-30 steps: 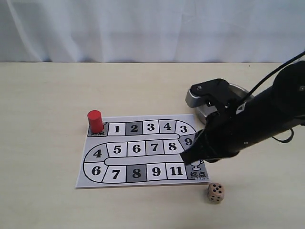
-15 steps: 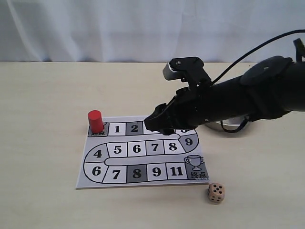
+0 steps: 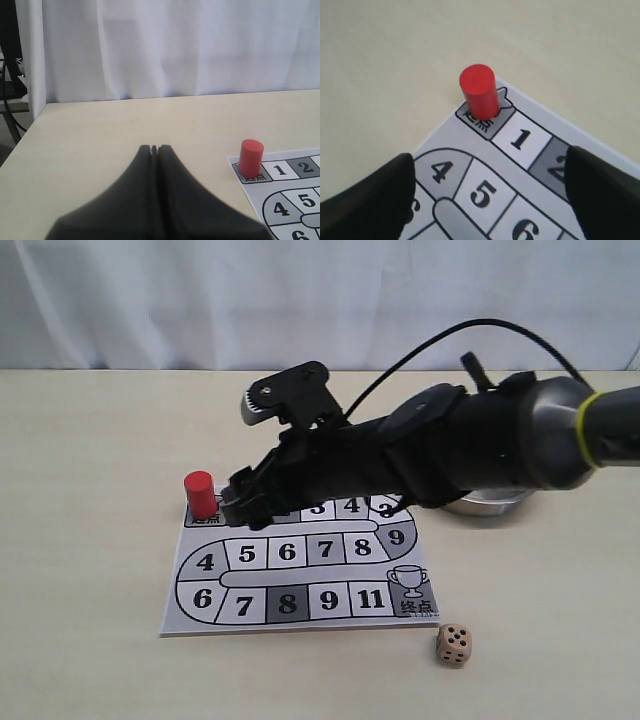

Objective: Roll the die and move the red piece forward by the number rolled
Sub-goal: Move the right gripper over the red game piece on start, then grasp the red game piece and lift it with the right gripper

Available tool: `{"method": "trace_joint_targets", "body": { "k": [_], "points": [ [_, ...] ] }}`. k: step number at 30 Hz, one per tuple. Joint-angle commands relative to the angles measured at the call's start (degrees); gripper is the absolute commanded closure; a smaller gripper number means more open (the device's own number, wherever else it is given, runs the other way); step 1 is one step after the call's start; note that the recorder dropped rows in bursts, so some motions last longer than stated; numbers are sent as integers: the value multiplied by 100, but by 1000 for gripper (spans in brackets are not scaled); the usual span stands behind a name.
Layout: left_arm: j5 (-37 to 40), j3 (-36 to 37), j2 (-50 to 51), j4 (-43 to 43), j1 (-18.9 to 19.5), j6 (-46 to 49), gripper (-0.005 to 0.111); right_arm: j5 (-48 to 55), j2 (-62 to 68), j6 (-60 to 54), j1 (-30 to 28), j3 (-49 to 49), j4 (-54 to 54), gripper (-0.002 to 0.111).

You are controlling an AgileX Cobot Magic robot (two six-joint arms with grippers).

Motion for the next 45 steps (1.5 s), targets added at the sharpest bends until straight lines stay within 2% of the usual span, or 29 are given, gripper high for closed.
{"method": "trace_joint_targets", "body": {
  "k": [1, 12, 23, 31, 42, 45],
  "points": [
    [-51, 9, -17, -7, 0, 20, 107, -409, 396, 11, 309, -508, -17, 31],
    [-51, 9, -17, -7, 0, 20, 107, -359, 1538, 271, 320, -1870, 56, 31],
    [-51, 9, -17, -7, 0, 20, 107, -405, 2417, 271, 320, -2577, 46, 32],
    [-51, 9, -17, -7, 0, 20, 107, -852, 2621, 271, 320, -2719, 46, 41],
    [-51, 9, -17, -7, 0, 20, 107, -662, 2621, 271, 320, -2719, 46, 41],
    [-51, 9, -17, -7, 0, 20, 107, -590, 2621, 271, 320, -2719, 46, 47]
  ]
}}
